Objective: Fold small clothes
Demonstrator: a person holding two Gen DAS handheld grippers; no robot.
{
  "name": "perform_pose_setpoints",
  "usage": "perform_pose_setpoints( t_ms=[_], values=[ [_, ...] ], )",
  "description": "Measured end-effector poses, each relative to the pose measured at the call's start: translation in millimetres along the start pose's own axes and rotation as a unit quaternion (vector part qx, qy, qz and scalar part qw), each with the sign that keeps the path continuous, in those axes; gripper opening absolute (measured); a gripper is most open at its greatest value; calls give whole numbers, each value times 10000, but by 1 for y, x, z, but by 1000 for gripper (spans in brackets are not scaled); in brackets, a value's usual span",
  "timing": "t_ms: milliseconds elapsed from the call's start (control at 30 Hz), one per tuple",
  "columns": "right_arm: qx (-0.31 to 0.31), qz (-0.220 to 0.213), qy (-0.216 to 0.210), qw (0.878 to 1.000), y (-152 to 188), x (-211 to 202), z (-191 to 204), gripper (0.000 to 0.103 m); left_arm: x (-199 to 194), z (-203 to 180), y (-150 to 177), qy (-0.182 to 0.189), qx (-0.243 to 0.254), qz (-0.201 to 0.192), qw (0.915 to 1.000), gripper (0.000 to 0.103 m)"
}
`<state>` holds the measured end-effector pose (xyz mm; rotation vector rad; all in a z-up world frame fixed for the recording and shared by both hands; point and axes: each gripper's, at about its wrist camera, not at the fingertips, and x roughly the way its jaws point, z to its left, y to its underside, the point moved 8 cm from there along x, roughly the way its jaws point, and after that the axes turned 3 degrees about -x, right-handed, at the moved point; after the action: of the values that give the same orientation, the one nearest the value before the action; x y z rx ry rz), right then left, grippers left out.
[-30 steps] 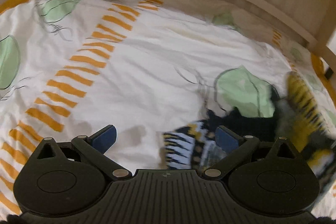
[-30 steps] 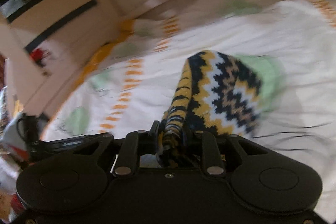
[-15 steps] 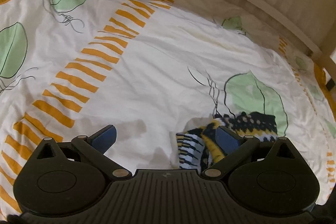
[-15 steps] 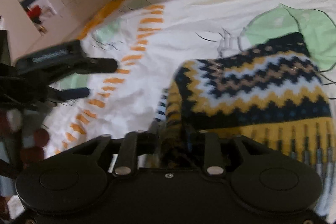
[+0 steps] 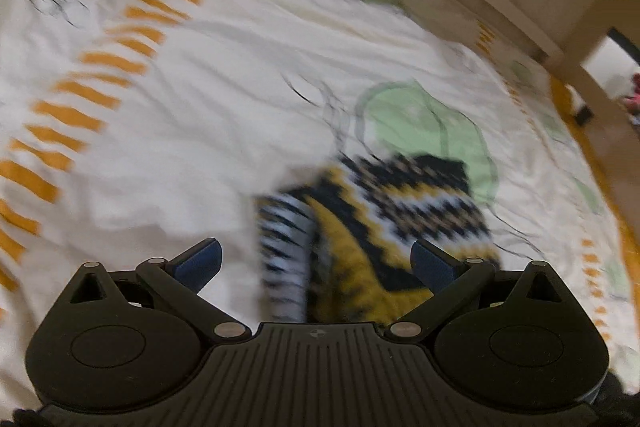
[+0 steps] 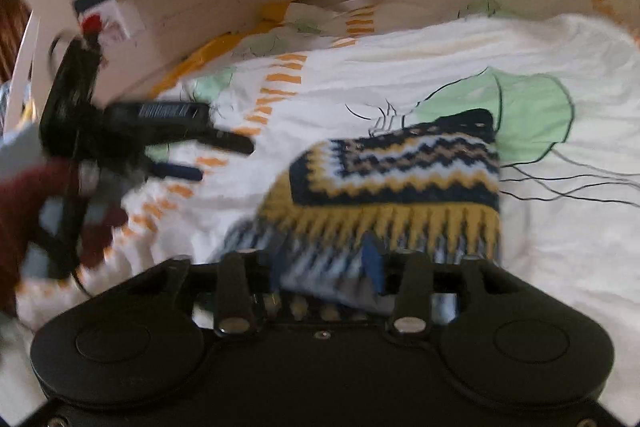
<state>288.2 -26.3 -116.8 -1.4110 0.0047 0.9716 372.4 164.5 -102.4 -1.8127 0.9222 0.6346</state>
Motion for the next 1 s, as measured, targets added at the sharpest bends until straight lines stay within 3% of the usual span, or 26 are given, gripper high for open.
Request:
perform_pose_setpoints(
  t_ms=[33,133,300,367,400,433,467,533,667,800,900,1000],
  values=[
    [-281,7,83,9996,5,-2,7,70,5,-5,4,133,-6,120,9998,102],
    [-1303,17,281,9911,15,0,34,74,19,-15,9,387,-55,324,9987,102],
    [-2735,39,450,9608,26,17,72,77,49,-16,13,435,-412,614,9963,97],
    [-3149,84,537,9476,32,24,80,76,58,-13,16,437,-652,750,9941,73],
    [-3297,106,574,9423,35,27,82,75,62,-12,17,418,-680,790,9937,67],
    [-3418,161,583,9378,39,30,84,69,63,-13,17,395,-626,755,9944,52],
    [-3485,226,605,9351,41,34,83,48,62,-14,16,387,-599,650,9953,34],
    [-3394,247,581,9385,40,37,80,16,55,-16,14,416,-568,478,9964,28],
    [-2842,-31,357,9581,20,24,81,16,34,-18,6,416,-340,175,9984,21],
    [-2638,36,167,9644,15,33,90,16,23,0,3,-208,-16,-42,9998,12],
    [-2576,648,-41,9641,40,58,86,25,36,20,11,-489,-178,255,9983,16],
    [-2392,640,-307,9684,46,60,80,44,34,26,11,-567,-228,194,9979,36]
  ],
)
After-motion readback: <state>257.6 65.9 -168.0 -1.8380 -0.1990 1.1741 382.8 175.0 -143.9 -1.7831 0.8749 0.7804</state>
